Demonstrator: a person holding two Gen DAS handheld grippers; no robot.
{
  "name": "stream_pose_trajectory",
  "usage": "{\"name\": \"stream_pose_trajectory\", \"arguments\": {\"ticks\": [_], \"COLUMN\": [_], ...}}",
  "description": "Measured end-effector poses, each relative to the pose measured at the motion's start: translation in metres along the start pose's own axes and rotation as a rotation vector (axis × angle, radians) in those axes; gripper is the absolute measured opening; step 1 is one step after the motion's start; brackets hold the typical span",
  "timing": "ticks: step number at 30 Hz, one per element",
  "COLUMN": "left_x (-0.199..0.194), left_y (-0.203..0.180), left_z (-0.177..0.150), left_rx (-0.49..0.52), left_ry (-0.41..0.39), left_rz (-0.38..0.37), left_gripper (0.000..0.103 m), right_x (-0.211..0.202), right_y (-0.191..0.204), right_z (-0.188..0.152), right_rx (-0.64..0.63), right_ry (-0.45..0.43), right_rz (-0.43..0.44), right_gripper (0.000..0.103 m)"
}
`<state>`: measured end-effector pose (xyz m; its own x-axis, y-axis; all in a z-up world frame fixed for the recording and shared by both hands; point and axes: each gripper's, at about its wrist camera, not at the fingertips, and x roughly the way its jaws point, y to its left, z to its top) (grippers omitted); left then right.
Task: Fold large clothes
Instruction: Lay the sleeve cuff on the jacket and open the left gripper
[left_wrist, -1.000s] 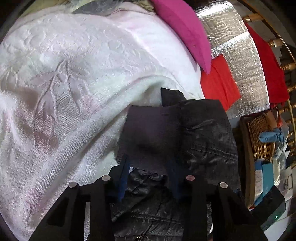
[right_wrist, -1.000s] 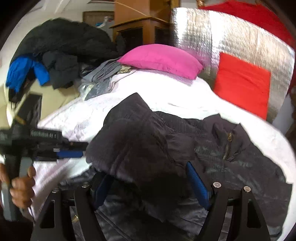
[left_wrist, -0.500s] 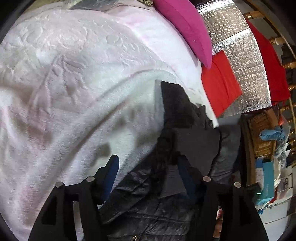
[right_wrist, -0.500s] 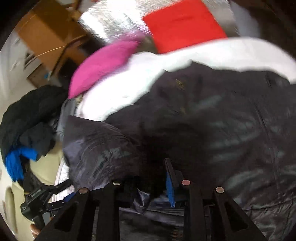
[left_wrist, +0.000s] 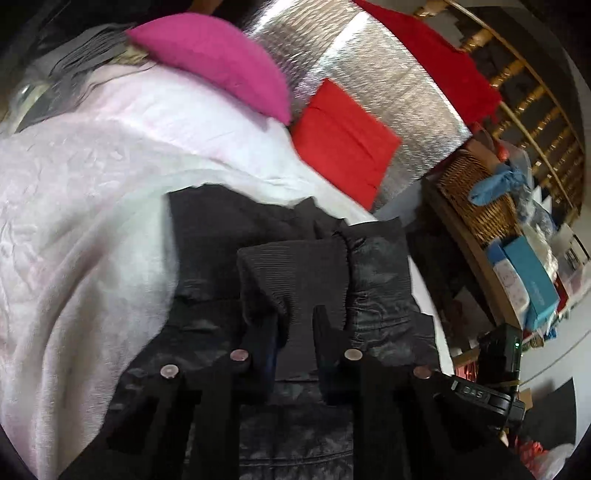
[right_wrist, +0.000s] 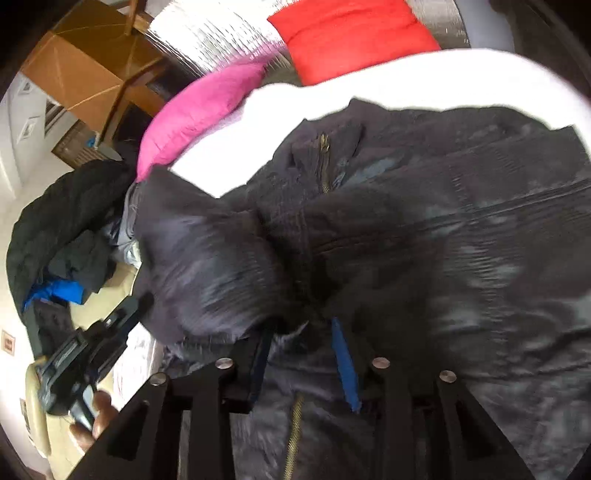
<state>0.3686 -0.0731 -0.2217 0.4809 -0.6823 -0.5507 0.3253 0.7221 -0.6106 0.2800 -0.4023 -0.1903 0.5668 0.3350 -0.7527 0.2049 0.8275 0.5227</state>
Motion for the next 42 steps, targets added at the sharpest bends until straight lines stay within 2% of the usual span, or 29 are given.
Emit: {"name": "stream_pose_trajectory", "arguments": {"ticks": [1,5,9,11,13,15,17,20,22,24,28,31,34,38,42], "left_x": [-0.001,0.002,0.024,0.038,0.048,0.049,0.043,0.029,0.010,-0.003,-0.026,-0.024,-0.022,-0.020,-0.012], "left_y": [-0.006,-0.042,-0.094,-0.117,-0.131,-0.131,-0.123,-0.099,-0.070,-0.048,0.002,0.034,0.056,0.059,0.053], "left_z": [-0.001,-0.005,-0.016,-0.024,-0.032,-0.036,-0.035,-0.021,-0.007,0.002,0.016,0.016,0.015,0.012,0.008], "left_rx": [0.020,0.107,0.213,0.267,0.307,0.314,0.295,0.219,0.128,0.056,-0.053,-0.147,-0.227,-0.185,-0.144], "left_ry": [-0.005,-0.009,0.055,0.109,0.160,0.183,0.190,0.193,0.161,0.111,0.045,0.073,0.099,0.113,0.140], "left_rz": [-0.008,-0.042,-0.108,-0.145,-0.189,-0.230,-0.277,-0.348,-0.355,-0.321,-0.133,0.019,0.092,0.204,0.209], "left_gripper": [0.016,0.011,0.011,0.012,0.026,0.070,0.078,0.078,0.079,0.084,0.084,0.084,0.084,0.084,0.084], "right_x": [-0.012,-0.051,-0.076,-0.081,-0.079,-0.080,-0.081,-0.079,-0.079,-0.079,-0.073,-0.058,-0.032,0.002,0.032], "right_y": [-0.005,-0.028,-0.058,-0.073,-0.084,-0.089,-0.089,-0.083,-0.076,-0.057,-0.002,0.042,0.080,0.110,0.131], "right_z": [-0.001,-0.005,-0.004,-0.003,0.000,0.004,0.002,-0.001,-0.001,-0.004,-0.018,-0.030,-0.040,-0.050,-0.051], "right_rx": [0.003,0.036,0.101,0.147,0.180,0.181,0.172,0.159,0.132,0.064,-0.125,-0.208,-0.287,-0.300,-0.382], "right_ry": [-0.020,-0.127,-0.226,-0.251,-0.247,-0.245,-0.238,-0.231,-0.234,-0.232,-0.229,-0.232,-0.231,-0.222,-0.243], "right_rz": [0.002,0.051,0.106,0.128,0.148,0.162,0.175,0.196,0.193,0.162,0.078,-0.026,-0.117,-0.203,-0.468], "right_gripper": [0.061,0.064,0.074,0.074,0.074,0.074,0.074,0.074,0.074,0.074,0.075,0.078,0.078,0.078,0.078]}}
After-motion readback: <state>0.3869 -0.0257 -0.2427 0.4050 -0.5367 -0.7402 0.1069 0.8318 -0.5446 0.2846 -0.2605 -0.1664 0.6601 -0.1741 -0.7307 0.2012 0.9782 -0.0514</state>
